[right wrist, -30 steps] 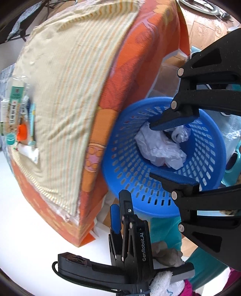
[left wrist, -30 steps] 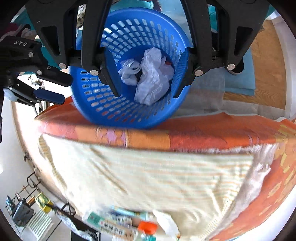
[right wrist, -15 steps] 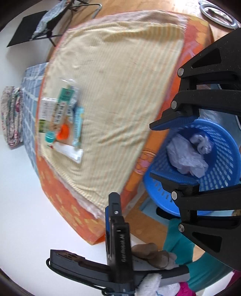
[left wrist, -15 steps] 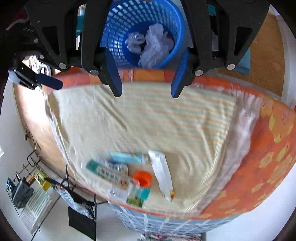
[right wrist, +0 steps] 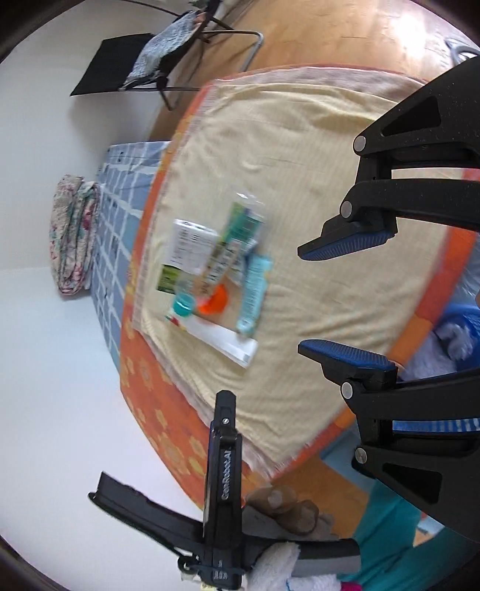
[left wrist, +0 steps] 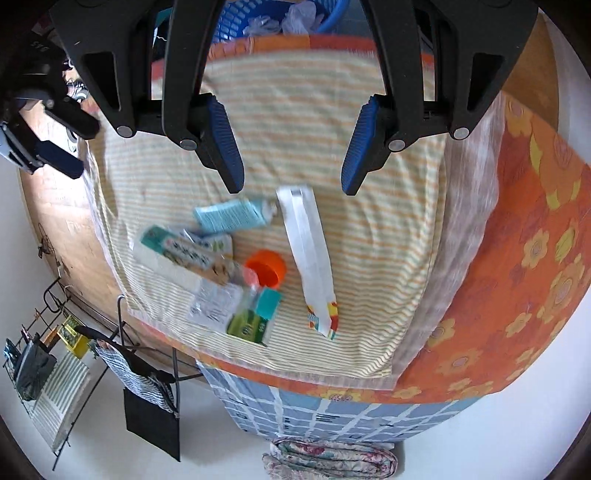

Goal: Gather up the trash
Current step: 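Raise both grippers from the basket back toward the bed, then grasp the long white toothpaste box with the left gripper while the right gripper reaches the bottle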

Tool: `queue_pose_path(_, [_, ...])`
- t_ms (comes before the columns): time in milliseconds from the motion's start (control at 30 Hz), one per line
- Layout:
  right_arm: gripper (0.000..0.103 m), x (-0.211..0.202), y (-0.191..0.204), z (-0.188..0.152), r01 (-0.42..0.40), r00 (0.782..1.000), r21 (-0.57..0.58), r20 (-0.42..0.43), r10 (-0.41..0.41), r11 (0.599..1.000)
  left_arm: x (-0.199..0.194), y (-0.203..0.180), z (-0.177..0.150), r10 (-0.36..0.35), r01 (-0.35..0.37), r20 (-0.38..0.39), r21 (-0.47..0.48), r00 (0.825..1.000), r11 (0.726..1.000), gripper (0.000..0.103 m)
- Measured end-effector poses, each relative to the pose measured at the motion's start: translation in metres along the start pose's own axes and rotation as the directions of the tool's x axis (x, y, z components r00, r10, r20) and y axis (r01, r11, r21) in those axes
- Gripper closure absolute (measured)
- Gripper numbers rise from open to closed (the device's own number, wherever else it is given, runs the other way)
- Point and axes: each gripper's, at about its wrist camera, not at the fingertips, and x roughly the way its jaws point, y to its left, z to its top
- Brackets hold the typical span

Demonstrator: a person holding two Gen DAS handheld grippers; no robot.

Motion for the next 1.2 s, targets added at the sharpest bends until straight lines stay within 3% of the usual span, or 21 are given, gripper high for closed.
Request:
queue_pose_path(300, [0.06, 0.038, -0.034, 0.045, -0.023, 0.998, 0.035, -0.051, 0.024, 0.999, 0.048, 0.028, 0.04, -0.061, 0.053, -0.047, -0.162, 0.997, 0.985, 0.047])
queue_pose_path(367, [0.06, 0.047, -0.042, 0.05, -0.035, 0.997, 0.058, -0.063, 0.039, 0.998, 0.059, 0.026, 0.046, -0.064, 0.054, -0.06, -0.164, 0.996, 0.985, 0.047])
queue_pose_path(500, [0.049, 0.059, -0.049, 0.055, -0.041, 0.996, 0.061, -0.075, 0.045, 0.997, 0.079, 0.026, 0.054, -0.049, 0.035, -0.085, -0.16, 0.995, 0.987, 0.047])
queue_pose_path(733, [0.049, 0.08, -0.047, 0.062, -0.037, 0.994, 0.014, -0.106, 0.038, 0.999, 0.11, 0.025, 0.059, -0.022, 0.002, -0.13, -0.151, 0.991, 0.988, 0.047])
queue_pose_path(1000, [0.049, 0.105, -0.042, 0.066, 0.009, 0.992, -0.049, -0.129, -0.015, 0.999, 0.125, 0.024, 0.065, 0.014, -0.03, -0.127, -0.128, 0.992, 0.991, 0.047])
queue_pose_path(1200, [0.046, 0.116, -0.04, 0.074, 0.014, 0.992, -0.059, -0.121, -0.022, 0.998, 0.129, 0.024, 0.067, 0.056, -0.067, -0.117, -0.086, 0.992, 0.994, 0.067])
